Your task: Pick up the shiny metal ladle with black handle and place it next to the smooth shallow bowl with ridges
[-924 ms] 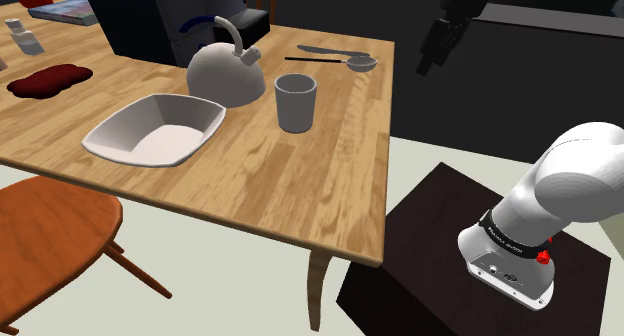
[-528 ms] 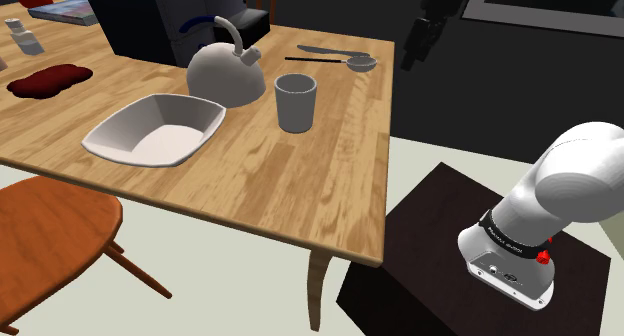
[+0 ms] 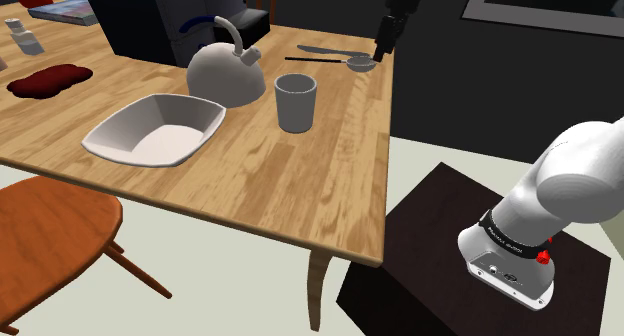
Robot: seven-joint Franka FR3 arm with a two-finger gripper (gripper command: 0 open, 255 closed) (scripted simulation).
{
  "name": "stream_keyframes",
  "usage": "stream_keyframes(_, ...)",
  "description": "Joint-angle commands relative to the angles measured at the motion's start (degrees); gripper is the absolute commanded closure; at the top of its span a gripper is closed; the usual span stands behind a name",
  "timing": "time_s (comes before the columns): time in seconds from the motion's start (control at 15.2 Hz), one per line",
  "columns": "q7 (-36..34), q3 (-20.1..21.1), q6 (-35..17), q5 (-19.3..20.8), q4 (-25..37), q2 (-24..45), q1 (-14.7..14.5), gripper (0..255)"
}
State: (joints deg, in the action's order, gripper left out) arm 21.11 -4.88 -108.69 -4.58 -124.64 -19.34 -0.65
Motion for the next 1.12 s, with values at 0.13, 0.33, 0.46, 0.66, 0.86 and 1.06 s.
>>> stream_keyframes(0.13,5.7,-1.4,-1.3,-1.3,8.2,9.9,-0.6,0)
stream_keyframes(0.33,9.7,-2.0,-1.1,-2.7,15.1,17.1,-0.8,0)
stream_keyframes(0.46,12.2,-2.1,-0.6,-3.6,20.2,22.0,-0.8,0)
stream_keyframes(0.66,15.6,-1.9,0.9,-4.9,28.7,29.4,-0.4,0)
stream_keyframes(0.86,18.4,-1.5,3.2,-5.9,38.2,36.9,0.1,0)
stream_keyframes(1.06,18.5,-1.3,1.0,-6.0,36.3,37.2,-0.1,0)
